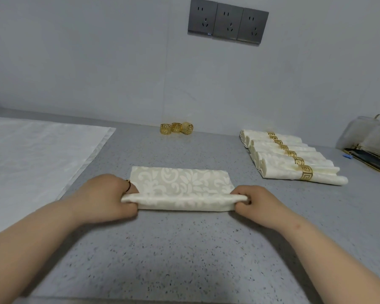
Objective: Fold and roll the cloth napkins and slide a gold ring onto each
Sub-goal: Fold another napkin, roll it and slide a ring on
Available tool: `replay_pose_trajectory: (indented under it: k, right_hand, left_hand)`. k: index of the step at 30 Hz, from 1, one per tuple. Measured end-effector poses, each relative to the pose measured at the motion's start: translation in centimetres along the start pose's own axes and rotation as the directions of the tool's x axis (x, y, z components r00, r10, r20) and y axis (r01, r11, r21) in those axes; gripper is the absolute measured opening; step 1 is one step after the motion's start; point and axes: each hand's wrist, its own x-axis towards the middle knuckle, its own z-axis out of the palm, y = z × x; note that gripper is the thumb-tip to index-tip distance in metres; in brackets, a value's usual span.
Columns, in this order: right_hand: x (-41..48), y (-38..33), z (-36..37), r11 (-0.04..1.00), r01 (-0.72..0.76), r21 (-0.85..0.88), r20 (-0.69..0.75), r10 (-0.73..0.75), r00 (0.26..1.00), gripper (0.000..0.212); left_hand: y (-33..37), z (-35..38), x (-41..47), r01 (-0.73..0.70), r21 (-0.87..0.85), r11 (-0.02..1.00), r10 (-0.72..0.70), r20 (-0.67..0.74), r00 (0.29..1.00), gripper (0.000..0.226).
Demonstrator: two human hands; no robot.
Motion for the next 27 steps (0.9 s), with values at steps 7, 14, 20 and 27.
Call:
replay_pose_trajectory:
  k: [7, 14, 20, 27]
  right_hand:
    - [2.3, 0.9, -0.1, 0.943, -0.175, 0.282, 0.044, 0.170, 0.984, 0.029]
    - [3.2, 0.9, 1.7, 0.927, -0.222, 0.301, -0.149, 0.276, 0.950, 0.016]
    - [3.4, 0.3, 2.7, 0.954, -0.297, 0.026, -0.268, 0.293, 0.918, 0.031]
    - [3.1, 1.5, 3.0, 0.987, 0.092, -0.135, -0.330, -0.132, 0.935, 0.018]
  left_hand:
    - [-0.7, 0.9, 0.7, 0.223, -0.672, 0.706, -0.316, -0.018, 0.949, 0.026]
    - [-1.4, 2.4, 1.5, 0.315, -0.617, 0.721, -0.466, -0.096, 0.879, 0.041]
    - [-1.0, 2.6, 1.5, 0.431, -0.355, 0.829, -0.496, -0.114, 0.861, 0.044]
    - [-1.8, 3.0, 1.5, 0.056, -0.157, 0.986, -0.110, -0.362, 0.926, 0.033]
